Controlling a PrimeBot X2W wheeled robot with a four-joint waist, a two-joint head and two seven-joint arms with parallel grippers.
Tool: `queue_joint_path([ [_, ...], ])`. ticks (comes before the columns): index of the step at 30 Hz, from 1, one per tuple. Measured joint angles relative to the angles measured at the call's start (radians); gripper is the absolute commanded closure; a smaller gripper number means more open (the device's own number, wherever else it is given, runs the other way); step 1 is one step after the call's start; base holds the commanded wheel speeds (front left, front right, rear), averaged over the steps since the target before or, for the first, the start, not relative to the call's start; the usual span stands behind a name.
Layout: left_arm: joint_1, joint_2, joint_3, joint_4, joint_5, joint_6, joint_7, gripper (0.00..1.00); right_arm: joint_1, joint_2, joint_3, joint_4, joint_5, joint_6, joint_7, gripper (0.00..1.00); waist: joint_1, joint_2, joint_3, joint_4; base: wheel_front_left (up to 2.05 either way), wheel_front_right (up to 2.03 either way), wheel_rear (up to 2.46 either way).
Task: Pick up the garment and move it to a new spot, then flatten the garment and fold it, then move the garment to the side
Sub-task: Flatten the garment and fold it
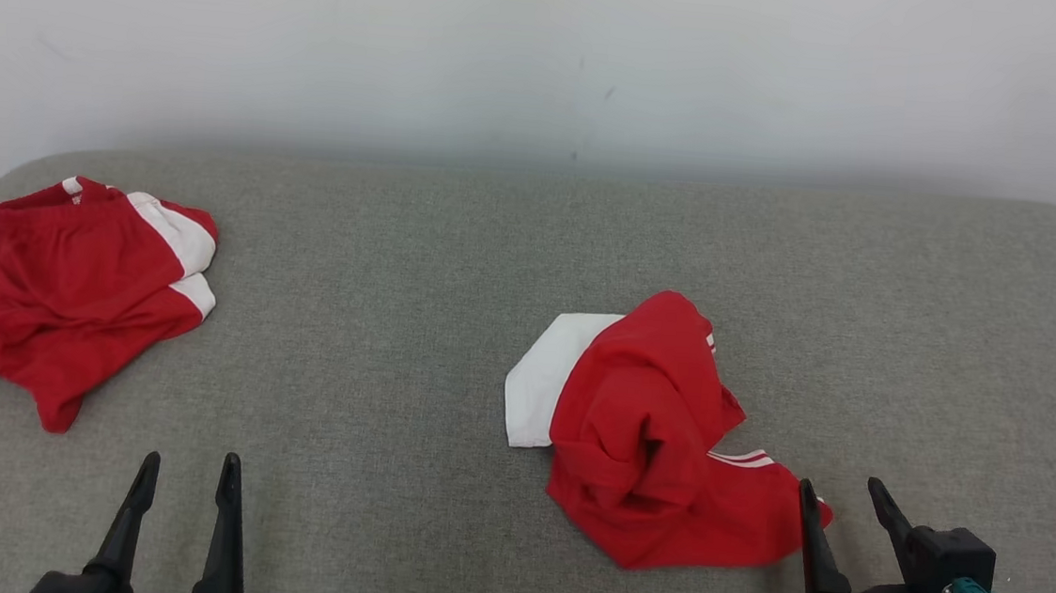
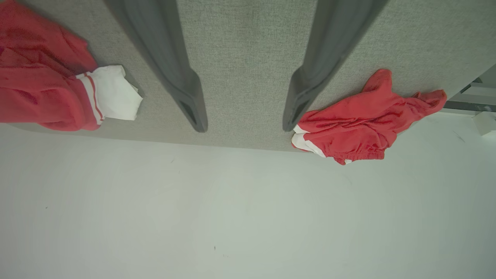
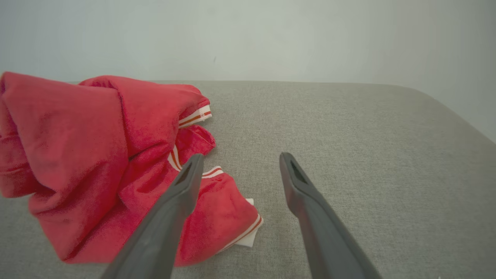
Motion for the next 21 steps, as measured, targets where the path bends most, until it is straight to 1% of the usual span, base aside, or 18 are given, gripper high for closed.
queue_joint_path([
  [10, -0.029, -0.009, -0.012, 0.012, 0.01, -0.002, 0.0, 0.0, -0.094, -0.028, 0.039, 0.259, 0.028, 0.0, -0.002, 0.0, 0.0, 0.0, 0.044, 0.026, 0.0, 0.0, 0.0],
  [11, -0.031, -0.011, -0.013, 0.013, 0.014, -0.005, 0.0, 0.0, -0.105, -0.028, 0.045, 0.283, 0.036, 0.0, -0.002, 0.59, 0.0, 0.0, 0.045, 0.029, 0.0, 0.0, 0.0],
  [12, -0.032, -0.011, -0.013, 0.013, 0.016, -0.006, 0.0, 0.0, -0.113, -0.028, 0.052, 0.299, 0.042, 0.0, -0.011, 1.0, 0.0, 0.0, 0.046, 0.032, 0.0, 0.0, 0.0],
  [16, -0.031, -0.013, -0.007, 0.015, 0.016, -0.006, 0.0, 0.0, -0.146, -0.037, 0.062, 0.345, 0.066, 0.0, -0.047, 1.0, 0.0, 0.0, 0.043, 0.034, 0.0, 0.0, 0.0],
  [21, -0.021, -0.017, -0.002, 0.019, 0.018, -0.006, 0.0, 0.0, -0.187, -0.09, 0.043, 0.365, 0.091, 0.0, -0.077, 1.0, -0.0001, 0.0, 0.034, 0.024, 0.0, 0.0, 0.0],
])
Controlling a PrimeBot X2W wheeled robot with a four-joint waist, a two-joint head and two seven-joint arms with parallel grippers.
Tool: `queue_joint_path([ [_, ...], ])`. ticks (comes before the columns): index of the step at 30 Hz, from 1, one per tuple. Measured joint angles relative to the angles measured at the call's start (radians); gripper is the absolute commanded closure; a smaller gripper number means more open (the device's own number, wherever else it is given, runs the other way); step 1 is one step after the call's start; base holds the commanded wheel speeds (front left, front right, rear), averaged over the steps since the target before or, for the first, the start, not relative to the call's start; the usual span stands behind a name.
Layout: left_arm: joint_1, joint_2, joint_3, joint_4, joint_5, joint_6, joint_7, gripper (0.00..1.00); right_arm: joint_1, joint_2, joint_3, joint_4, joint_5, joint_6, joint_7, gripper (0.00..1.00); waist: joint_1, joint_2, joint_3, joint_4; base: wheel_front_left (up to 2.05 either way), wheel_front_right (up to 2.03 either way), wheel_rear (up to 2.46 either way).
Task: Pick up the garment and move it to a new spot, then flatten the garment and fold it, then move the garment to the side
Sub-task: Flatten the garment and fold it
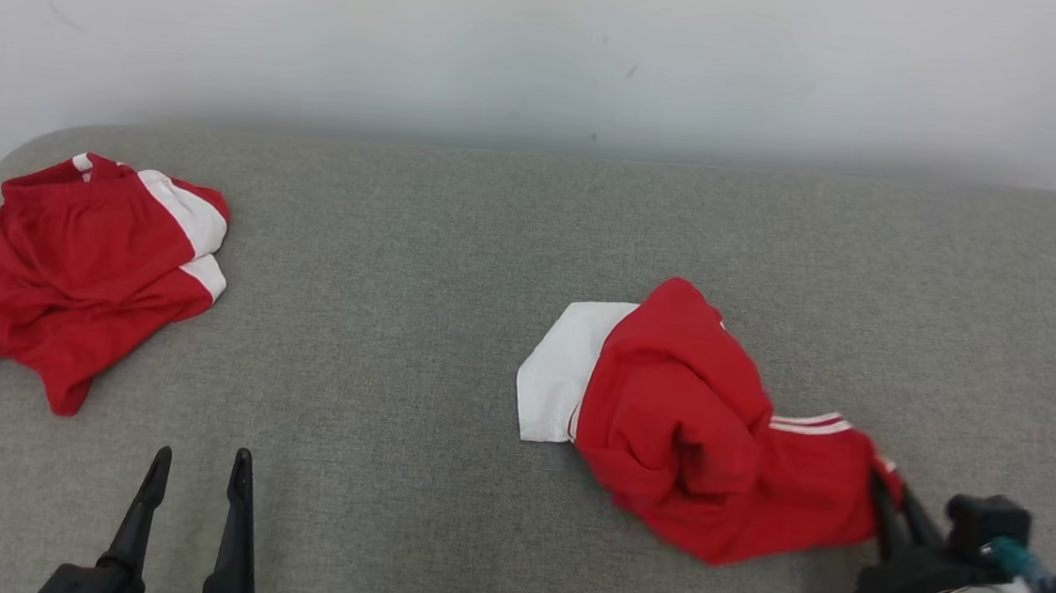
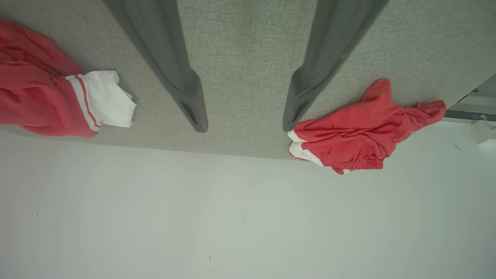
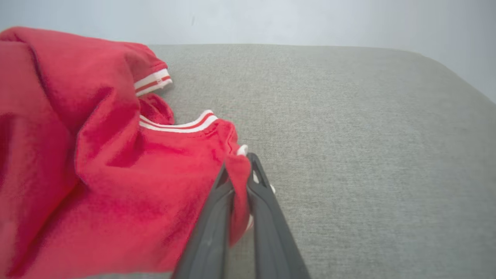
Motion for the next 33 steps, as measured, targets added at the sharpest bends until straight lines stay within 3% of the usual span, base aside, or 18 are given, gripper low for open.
queue_joint_path([
  [12, -0.002, -0.007, 0.004, 0.009, 0.004, -0.002, 0.0, 0.0, -0.102, -0.227, -0.143, -0.033, 0.03, 0.0, -0.002, 1.0, -0.0001, 0.0, -0.005, -0.019, 0.0, 0.0, 0.0],
  [15, -0.001, -0.009, 0.005, 0.009, 0.005, -0.002, 0.0, 0.0, -0.12, -0.242, -0.151, -0.075, 0.029, 0.0, 0.011, 1.0, -0.0001, 0.0, -0.008, -0.021, 0.0, 0.0, 0.0],
  [21, 0.006, -0.014, 0.004, 0.01, 0.006, -0.001, 0.0, 0.0, -0.157, -0.203, -0.089, -0.207, 0.013, 0.0, 0.045, 1.0, -0.0001, 0.0, -0.026, -0.025, 0.0, 0.0, 0.0],
  [28, 0.004, -0.016, 0.005, 0.01, 0.01, 0.002, 0.0, 0.0, -0.218, -0.067, 0.064, -0.378, 0.014, 0.0, 0.093, 1.0, -0.0001, 0.0, -0.045, -0.012, 0.0, 0.0, 0.0],
  [33, -0.004, -0.013, 0.01, 0.018, 0.01, 0.001, 0.0, 0.0, -0.244, 0.029, 0.217, -0.434, 0.027, 0.0, 0.107, 1.0, -0.0001, -0.0001, -0.049, 0.014, 0.0, 0.0, 0.0],
])
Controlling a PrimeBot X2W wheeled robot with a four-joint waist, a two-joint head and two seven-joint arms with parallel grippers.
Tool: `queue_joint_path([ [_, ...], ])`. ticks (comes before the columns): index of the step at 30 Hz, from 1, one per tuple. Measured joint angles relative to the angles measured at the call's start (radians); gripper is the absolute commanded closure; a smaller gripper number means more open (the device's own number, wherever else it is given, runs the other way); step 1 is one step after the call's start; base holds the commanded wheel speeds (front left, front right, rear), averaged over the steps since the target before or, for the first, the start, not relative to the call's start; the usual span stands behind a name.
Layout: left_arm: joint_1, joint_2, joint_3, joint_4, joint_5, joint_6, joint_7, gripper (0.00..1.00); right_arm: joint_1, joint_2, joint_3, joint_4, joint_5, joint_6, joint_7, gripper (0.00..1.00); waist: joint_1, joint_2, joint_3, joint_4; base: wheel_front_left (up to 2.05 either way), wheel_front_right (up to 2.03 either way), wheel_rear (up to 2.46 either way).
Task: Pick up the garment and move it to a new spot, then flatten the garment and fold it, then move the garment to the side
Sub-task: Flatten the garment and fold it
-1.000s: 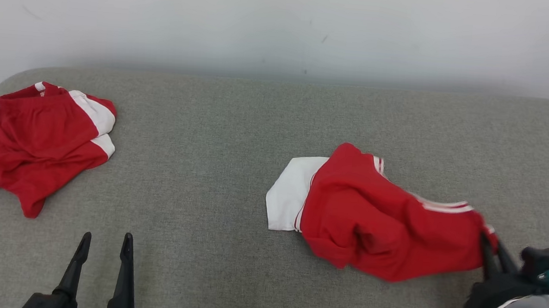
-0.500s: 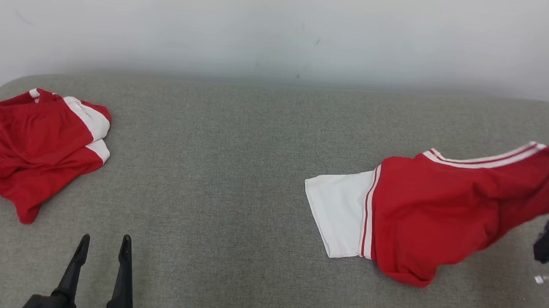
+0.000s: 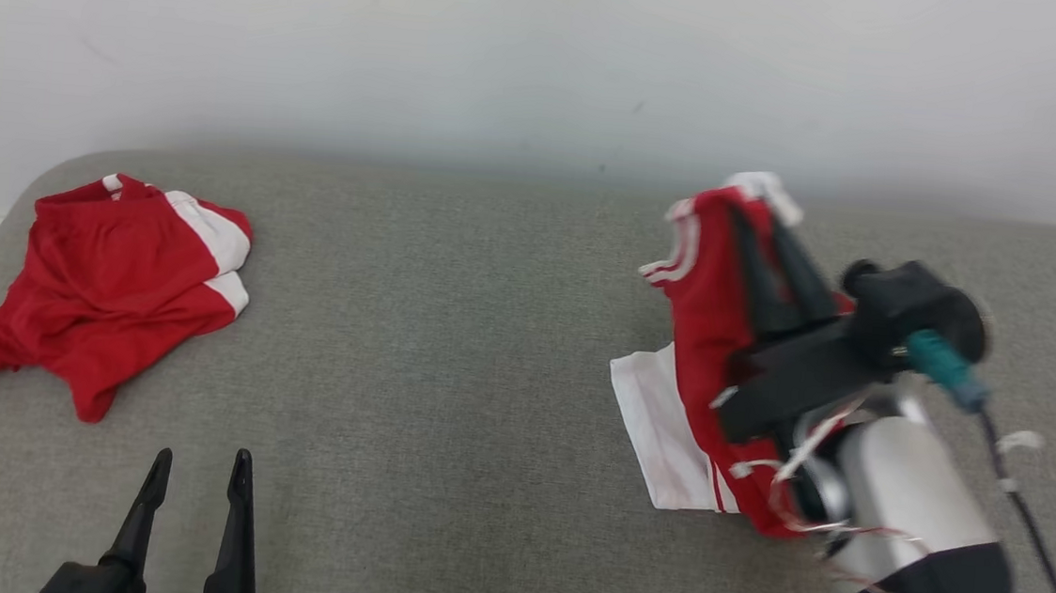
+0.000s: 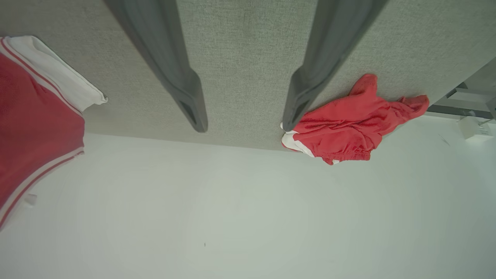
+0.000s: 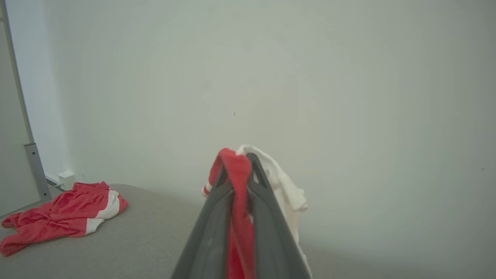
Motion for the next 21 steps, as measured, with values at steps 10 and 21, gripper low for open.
queue_joint_path([
  [10, -0.01, 0.0, 0.002, 0.007, 0.001, -0.004, 0.0, 0.0, 0.026, 0.097, 0.266, 0.063, 0.066, 0.0, -0.032, 1.0, 0.0, 0.0, 0.01, 0.058, 0.0, 0.0, 0.0],
  [21, -0.03, -0.004, -0.007, 0.027, 0.0, -0.005, 0.0, 0.0, 0.073, 0.103, 0.586, 0.191, 0.24, 0.0, -0.096, 0.0, 0.0, 0.0, 0.029, 0.124, 0.0, 0.0, 0.0],
])
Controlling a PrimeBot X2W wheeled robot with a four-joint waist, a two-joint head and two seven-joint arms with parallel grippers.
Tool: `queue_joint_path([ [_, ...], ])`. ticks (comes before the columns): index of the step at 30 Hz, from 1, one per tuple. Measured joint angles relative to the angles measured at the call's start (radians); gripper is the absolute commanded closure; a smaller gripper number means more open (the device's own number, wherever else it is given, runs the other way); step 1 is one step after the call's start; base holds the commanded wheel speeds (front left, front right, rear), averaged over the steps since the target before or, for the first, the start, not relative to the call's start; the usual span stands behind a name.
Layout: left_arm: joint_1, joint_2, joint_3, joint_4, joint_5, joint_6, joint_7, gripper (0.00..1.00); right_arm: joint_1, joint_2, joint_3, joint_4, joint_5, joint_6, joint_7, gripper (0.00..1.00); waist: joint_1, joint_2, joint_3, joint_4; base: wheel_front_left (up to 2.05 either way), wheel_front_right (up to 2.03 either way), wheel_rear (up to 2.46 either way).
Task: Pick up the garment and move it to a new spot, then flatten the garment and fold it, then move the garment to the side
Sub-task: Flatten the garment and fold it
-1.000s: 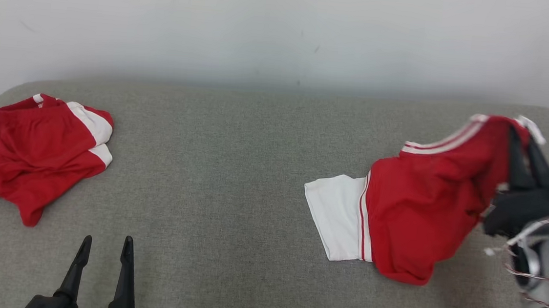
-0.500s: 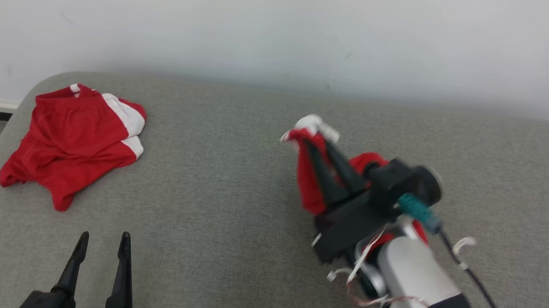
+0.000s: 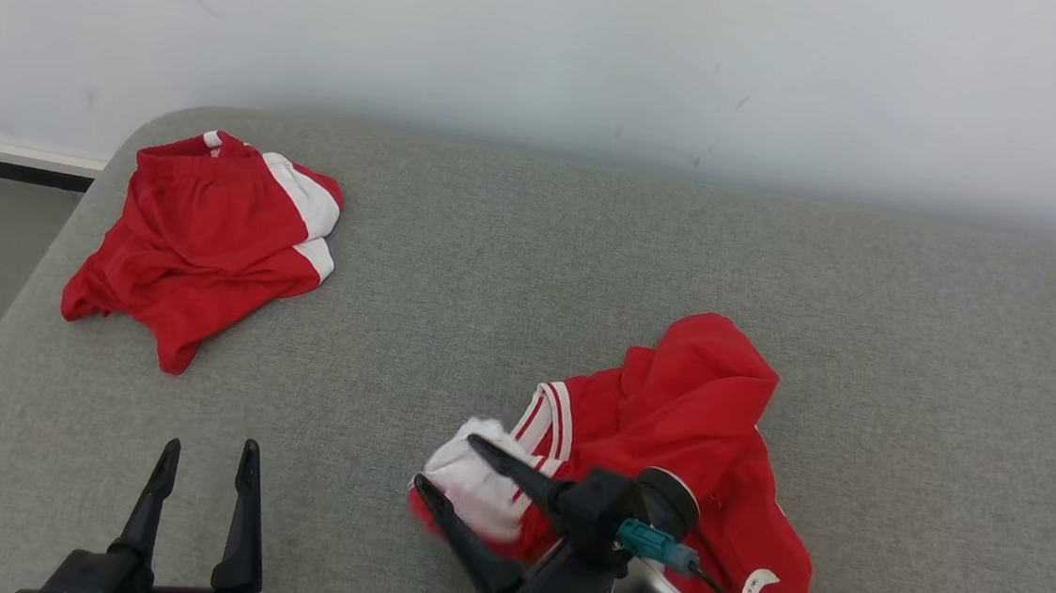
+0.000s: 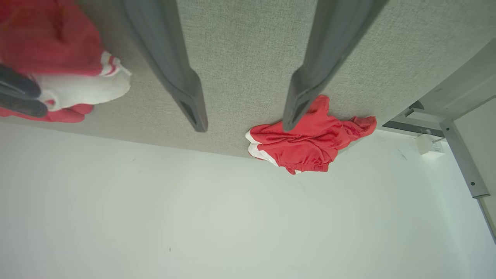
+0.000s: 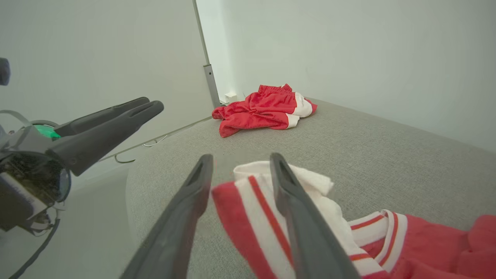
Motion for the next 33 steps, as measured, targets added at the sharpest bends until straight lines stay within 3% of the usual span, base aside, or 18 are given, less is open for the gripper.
queue_joint_path([
  [5, 0.003, 0.0, 0.014, 0.006, 0.0, 0.0, 0.0, 0.0, -0.037, 0.0, -0.041, 0.04, -0.002, 0.0, -0.028, 0.0, 0.0, 0.0, -0.008, -0.013, 0.0, 0.0, 0.0],
  [13, 0.018, 0.001, 0.023, -0.003, 0.008, 0.0, 0.0, 0.0, -0.038, -0.007, -0.239, 0.05, -0.106, 0.0, -0.046, 0.0, 0.0, 0.0, -0.031, -0.06, 0.0, 0.0, 0.0],
  [24, 0.043, 0.001, 0.041, -0.024, 0.016, 0.0, 0.0, 0.0, 0.178, -0.069, -0.544, -0.147, -0.222, 0.0, -0.049, 0.0, 0.0, 0.0, -0.058, -0.139, 0.0, 0.0, 0.0],
  [33, 0.054, -0.002, 0.04, -0.04, 0.021, 0.003, 0.0, 0.0, 0.41, -0.068, -0.706, -0.295, -0.27, 0.0, -0.039, 0.0, -0.0001, 0.0, -0.065, -0.165, 0.0, 0.0, 0.0],
])
